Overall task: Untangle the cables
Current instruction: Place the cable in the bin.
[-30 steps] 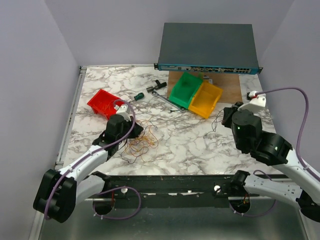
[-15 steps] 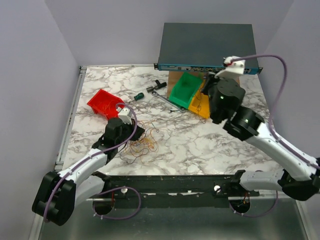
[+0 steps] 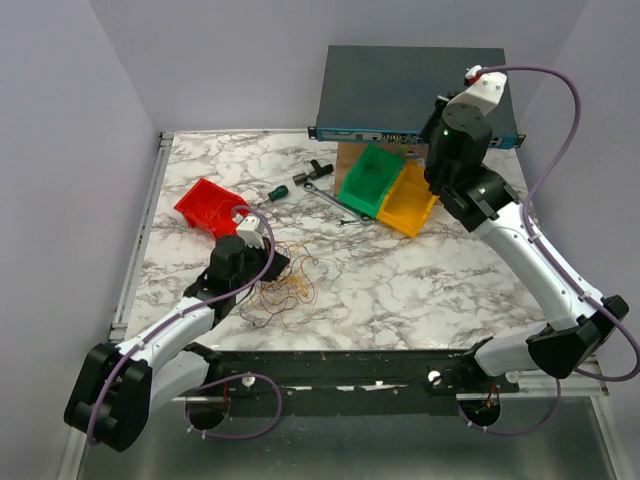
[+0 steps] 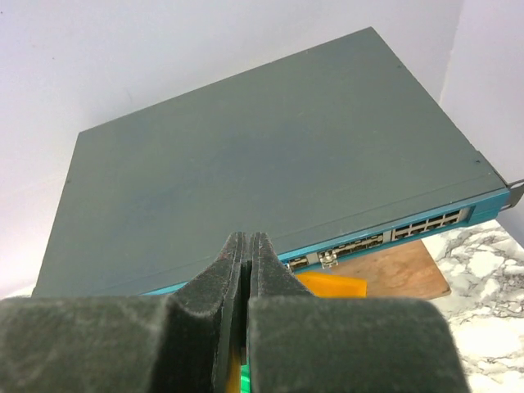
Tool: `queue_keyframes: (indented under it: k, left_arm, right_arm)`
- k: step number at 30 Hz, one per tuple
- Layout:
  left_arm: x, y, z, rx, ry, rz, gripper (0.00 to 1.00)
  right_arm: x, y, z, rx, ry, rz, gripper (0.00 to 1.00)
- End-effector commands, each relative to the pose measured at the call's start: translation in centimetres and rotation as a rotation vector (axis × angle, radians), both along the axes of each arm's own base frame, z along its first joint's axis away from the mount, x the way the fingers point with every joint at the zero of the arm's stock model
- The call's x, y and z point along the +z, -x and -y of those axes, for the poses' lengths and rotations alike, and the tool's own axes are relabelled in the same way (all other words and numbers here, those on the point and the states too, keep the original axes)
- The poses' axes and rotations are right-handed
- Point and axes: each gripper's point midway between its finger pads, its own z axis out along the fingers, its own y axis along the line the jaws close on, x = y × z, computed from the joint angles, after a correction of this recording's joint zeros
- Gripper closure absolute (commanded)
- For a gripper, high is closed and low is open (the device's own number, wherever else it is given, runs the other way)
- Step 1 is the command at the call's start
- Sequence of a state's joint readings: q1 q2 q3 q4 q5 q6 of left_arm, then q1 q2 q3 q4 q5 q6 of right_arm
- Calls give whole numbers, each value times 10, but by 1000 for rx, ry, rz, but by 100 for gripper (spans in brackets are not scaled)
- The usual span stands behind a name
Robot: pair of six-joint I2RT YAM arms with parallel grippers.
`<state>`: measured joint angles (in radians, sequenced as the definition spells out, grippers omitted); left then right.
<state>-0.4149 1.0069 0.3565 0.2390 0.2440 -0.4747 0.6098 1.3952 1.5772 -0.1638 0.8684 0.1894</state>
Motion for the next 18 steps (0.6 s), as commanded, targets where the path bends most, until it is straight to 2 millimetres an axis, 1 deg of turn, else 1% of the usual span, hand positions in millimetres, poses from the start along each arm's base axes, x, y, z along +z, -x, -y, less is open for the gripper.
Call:
queue_keyframes:
  k: [1, 5, 9, 11, 14, 18]
  left_arm:
    - [6, 2, 5, -33, 8, 37, 100]
    - [5, 2, 5, -33, 7, 34, 100]
    - [4, 2, 5, -34, 5, 28, 100]
    - [4, 1, 6, -35, 4, 26, 100]
    - [4, 1, 5, -32, 3, 26, 100]
    - [3, 1, 5, -35, 1, 24, 100]
  right_arm:
    - [-10, -15, -1, 27, -27, -18, 99]
    - [-36, -25, 14, 1, -39, -67, 99]
    - [-62, -30, 22, -7, -47, -115, 99]
    - [-79, -29, 26, -18, -47, -147, 99]
    - [-109, -27, 27, -14, -60, -199, 99]
    - [-151, -21, 24, 0, -79, -270, 99]
